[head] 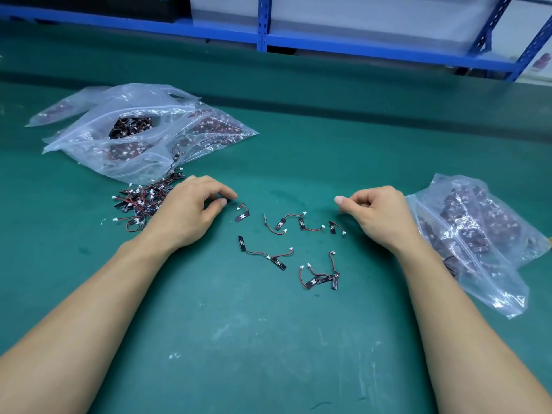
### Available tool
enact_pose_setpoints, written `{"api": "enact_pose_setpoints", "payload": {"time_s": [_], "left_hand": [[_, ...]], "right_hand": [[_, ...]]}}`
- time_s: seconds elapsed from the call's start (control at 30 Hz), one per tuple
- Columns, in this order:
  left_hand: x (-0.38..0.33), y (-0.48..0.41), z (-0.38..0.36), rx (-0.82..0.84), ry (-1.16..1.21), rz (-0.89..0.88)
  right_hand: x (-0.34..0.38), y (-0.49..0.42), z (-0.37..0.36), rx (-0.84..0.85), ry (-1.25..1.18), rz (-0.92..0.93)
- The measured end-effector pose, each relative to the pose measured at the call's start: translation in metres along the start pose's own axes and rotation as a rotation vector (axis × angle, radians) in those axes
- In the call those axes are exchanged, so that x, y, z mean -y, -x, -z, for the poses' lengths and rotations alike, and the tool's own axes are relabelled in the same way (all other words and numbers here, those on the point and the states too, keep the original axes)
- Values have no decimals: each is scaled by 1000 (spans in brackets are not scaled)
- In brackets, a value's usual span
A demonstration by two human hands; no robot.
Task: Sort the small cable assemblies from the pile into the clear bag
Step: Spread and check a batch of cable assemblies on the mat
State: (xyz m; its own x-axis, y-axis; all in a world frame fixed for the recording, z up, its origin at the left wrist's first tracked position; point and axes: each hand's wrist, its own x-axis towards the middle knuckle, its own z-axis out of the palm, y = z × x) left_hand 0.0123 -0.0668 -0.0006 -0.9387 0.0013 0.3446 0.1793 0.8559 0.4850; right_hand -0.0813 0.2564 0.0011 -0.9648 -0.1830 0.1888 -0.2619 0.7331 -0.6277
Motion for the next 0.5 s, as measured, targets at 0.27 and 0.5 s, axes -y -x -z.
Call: {"api": "enact_pose_setpoints", "payload": {"time_s": [0.27, 0.5], "left_hand": [[3, -2, -1, -7, -18, 25], [4, -2, -2, 2, -24, 29]], "right_hand": [[-1, -1, -2, -3, -4, 18], [-2, 0, -3, 19, 2, 6]]}}
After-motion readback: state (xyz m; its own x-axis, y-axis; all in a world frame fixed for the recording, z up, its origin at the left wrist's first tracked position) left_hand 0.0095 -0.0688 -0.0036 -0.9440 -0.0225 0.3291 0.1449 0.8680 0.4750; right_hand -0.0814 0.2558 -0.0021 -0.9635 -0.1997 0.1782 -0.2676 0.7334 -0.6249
